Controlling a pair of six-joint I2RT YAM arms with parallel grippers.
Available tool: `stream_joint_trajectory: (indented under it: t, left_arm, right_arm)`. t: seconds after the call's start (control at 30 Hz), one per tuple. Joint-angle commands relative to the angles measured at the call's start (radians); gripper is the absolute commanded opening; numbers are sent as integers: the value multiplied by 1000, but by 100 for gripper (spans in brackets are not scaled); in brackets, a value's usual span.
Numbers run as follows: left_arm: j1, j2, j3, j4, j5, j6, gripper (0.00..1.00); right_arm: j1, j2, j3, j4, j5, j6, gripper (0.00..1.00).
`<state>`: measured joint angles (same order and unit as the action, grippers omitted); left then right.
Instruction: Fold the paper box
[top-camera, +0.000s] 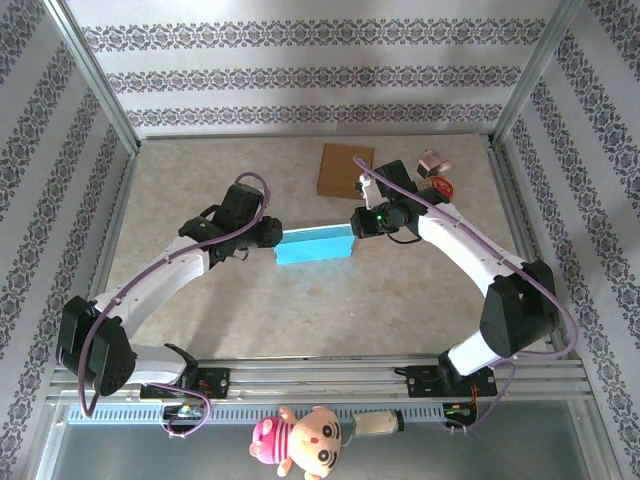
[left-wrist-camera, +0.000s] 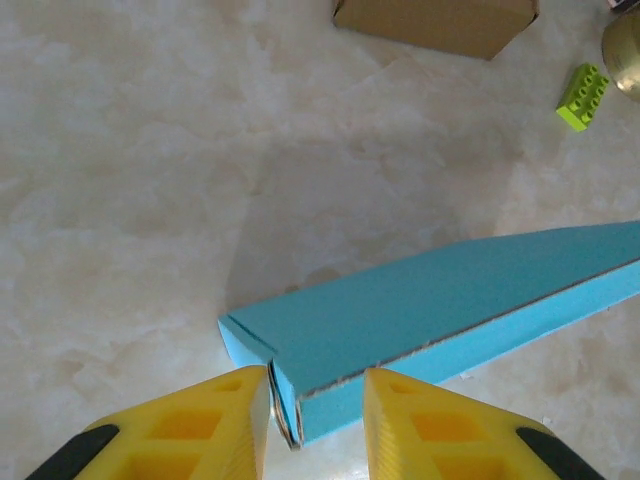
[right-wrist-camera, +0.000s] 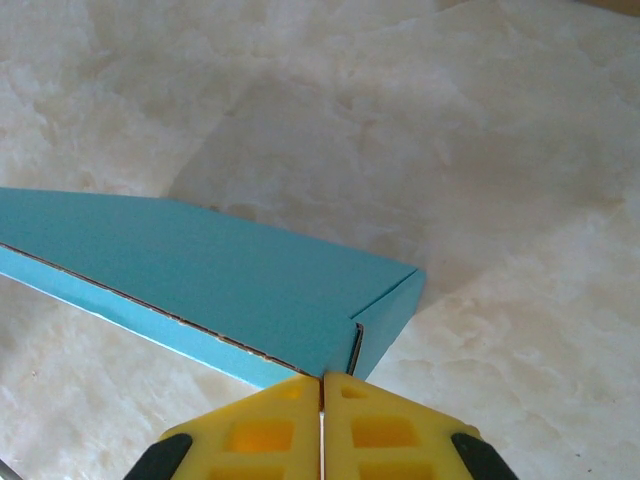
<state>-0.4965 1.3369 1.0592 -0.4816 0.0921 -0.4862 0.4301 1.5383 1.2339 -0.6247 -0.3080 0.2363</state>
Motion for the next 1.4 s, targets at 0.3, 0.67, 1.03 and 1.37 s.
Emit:
stream_joint_trajectory:
  t: [0.3,0.67,1.03,1.37]
  left_arm:
    - [-13,18,26,-6,12,23,31]
    - [-19,-10,-1,-31,50,-27,31]
    - [-23,-14,-13,-74,35,-14,29]
    - [-24,3,-9,-75,39,-11,14]
  right_arm:
    - [13,3,-7,-9,7,-18,8]
    - [13,9,-2,-11,14,-20,8]
    - [13,7,-1,-12,15,-19,8]
    - [13,5,-2,-12,15,-17,8]
